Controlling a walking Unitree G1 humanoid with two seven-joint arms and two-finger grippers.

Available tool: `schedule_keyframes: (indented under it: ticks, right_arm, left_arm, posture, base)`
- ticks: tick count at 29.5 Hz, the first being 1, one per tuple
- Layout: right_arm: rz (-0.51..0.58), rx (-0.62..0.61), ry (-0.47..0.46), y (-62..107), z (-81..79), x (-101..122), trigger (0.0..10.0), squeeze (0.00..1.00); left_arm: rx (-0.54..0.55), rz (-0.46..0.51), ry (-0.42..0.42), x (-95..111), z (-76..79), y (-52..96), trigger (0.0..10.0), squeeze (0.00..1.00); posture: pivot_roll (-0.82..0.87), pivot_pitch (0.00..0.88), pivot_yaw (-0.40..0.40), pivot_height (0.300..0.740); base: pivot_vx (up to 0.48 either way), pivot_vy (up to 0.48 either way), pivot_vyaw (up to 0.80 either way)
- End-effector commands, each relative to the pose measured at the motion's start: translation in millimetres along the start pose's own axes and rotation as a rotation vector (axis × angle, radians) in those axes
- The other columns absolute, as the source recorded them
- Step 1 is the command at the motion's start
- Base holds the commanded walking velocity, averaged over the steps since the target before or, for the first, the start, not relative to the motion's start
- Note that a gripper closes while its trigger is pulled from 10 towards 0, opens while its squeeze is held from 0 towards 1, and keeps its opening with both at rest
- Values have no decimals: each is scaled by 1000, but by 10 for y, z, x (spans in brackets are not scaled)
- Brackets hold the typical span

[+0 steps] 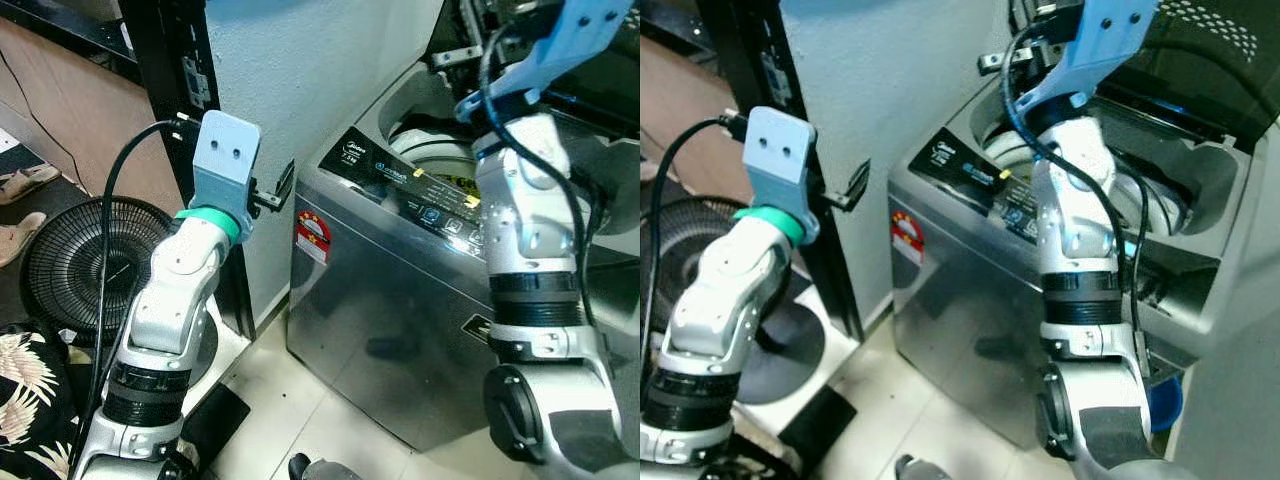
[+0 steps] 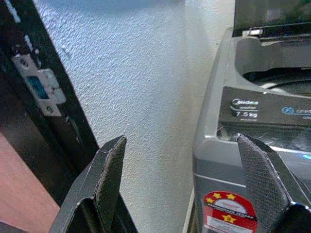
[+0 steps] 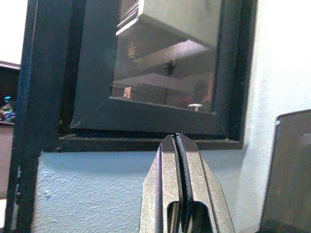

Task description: Clothes washing

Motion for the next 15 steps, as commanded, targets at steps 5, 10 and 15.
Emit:
schedule_keyframes:
  ticks: [5,10,15]
  right_arm:
    - [3,46,6,25,-128,-5,10000,0]
    - [0,60,-3,35,-167,-15,10000,0]
    - [-3,69,-7,47,-184,-22,10000,0]
  left_arm:
    - [7,-9,-17,-33,-9,26,10000,0]
    - [8,-13,-21,-44,-11,29,10000,0]
    - [8,-17,-23,-56,-11,23,10000,0]
  posture:
    - [106,6,-12,740]
    - [104,8,-11,740]
    - [102,8,-11,740]
  base:
    - [0,0,748]
    - [0,0,763]
    - [0,0,763]
Point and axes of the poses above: a point about 5 cm out from each wrist's last joint towards the gripper, its own y axis pointing back from the gripper into the wrist, its own x axis along the axis of the wrist's last joint, z = x × y, the point moved 3 cm from there along -y, pointing out of the wrist towards the gripper, and after that the axes turned 9 degrees about y, right-handed, at the moved point
